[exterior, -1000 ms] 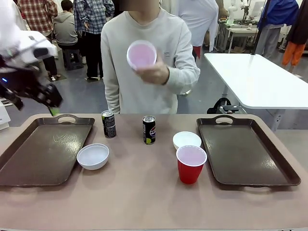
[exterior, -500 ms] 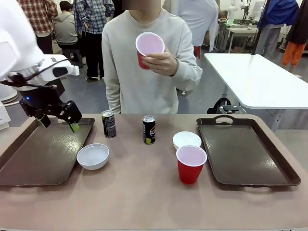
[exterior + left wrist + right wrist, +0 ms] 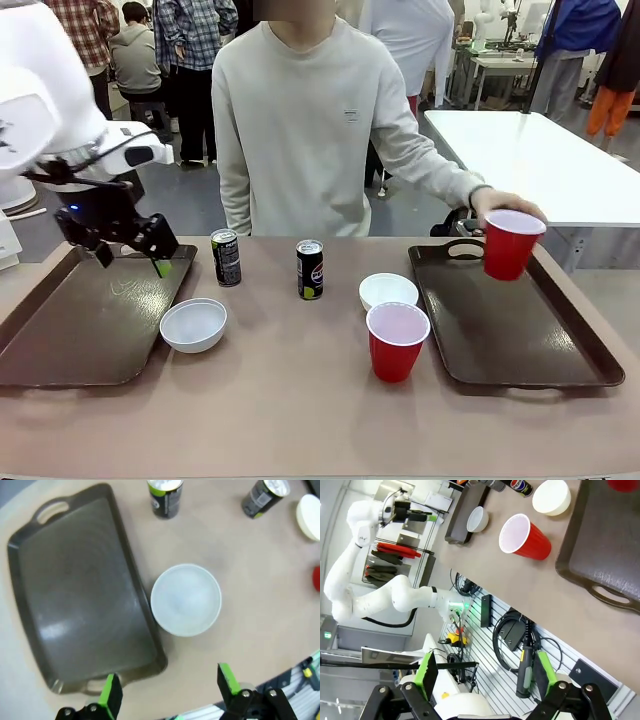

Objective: Prepare tableware on both trays.
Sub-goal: Pick up a Picnic Bowl from the table and place it on a Handle tray.

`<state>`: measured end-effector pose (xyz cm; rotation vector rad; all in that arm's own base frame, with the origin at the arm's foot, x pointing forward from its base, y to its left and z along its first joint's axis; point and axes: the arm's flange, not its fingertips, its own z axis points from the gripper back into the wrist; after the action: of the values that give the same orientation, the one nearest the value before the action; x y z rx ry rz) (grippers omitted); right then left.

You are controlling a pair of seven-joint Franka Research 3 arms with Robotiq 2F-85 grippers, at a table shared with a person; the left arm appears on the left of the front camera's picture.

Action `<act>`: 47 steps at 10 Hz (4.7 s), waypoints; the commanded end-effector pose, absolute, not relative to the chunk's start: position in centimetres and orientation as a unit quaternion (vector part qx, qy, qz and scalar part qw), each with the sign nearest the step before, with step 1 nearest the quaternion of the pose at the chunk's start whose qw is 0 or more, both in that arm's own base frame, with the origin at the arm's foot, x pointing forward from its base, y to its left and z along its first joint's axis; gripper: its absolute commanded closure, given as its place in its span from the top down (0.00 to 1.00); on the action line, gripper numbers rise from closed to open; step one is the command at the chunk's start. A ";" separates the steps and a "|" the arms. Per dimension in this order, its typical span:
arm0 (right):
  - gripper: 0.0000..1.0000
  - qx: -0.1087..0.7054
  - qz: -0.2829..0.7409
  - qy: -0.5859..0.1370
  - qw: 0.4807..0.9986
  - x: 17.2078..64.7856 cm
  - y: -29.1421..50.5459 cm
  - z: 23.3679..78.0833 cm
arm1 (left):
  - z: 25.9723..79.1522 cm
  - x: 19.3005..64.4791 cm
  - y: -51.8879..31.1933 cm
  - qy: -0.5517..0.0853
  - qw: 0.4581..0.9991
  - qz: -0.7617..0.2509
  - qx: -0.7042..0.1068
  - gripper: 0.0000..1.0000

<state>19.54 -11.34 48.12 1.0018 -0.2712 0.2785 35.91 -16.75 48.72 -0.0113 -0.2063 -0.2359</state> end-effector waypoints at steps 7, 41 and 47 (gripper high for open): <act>1.00 0.471 0.127 -0.121 0.865 19.4 -11.2 47.8 | 41.2 45.1 -21.1 -0.026 0.987 -0.158 0.026 1.00; 1.00 0.471 0.127 -0.121 0.865 19.4 -11.2 47.8 | 45.8 38.8 -16.9 -0.045 0.994 0.077 0.057 0.04; 1.00 0.471 0.127 -0.121 0.865 19.4 -11.2 47.8 | 43.6 39.2 -12.6 -0.010 0.995 0.092 0.033 0.04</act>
<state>19.61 -11.28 48.16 1.0022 -0.2684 0.2740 43.05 -11.80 42.14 0.0723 -0.0641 0.2113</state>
